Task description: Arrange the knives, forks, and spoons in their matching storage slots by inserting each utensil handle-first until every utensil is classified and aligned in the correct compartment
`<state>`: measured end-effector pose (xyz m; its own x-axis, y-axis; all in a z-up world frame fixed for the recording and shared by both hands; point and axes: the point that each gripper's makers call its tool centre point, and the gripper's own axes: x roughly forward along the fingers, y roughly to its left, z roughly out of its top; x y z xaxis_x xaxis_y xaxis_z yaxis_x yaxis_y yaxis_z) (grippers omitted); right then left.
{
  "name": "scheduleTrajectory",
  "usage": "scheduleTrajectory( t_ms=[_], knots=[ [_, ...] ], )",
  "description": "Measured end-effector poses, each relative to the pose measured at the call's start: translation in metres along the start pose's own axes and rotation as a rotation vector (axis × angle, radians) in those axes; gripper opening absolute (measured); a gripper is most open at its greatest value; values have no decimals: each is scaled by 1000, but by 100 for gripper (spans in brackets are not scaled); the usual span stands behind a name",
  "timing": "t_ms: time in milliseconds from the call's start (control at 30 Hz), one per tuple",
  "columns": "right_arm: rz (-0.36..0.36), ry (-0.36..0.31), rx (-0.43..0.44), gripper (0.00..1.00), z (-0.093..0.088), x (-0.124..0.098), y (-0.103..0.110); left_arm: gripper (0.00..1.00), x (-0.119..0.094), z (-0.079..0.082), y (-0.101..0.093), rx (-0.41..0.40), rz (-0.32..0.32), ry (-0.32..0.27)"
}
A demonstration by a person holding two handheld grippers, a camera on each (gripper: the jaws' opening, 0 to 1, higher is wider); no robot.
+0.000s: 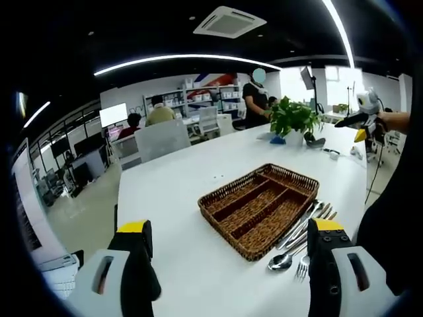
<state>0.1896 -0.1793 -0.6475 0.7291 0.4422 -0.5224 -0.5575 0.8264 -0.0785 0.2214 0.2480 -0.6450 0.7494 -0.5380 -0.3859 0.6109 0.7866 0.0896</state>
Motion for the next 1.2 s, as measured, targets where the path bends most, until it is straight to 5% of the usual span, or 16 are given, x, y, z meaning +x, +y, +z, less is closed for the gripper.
scheduleTrajectory(
  t_ms=[533,1200],
  knots=[
    [-14,-14,33,100,0,-3,-3,100,2,3,-2,-7,-10,-9],
    [6,-11,7,100,7,0,0,100,-1,-17,6,4,-16,23]
  ],
)
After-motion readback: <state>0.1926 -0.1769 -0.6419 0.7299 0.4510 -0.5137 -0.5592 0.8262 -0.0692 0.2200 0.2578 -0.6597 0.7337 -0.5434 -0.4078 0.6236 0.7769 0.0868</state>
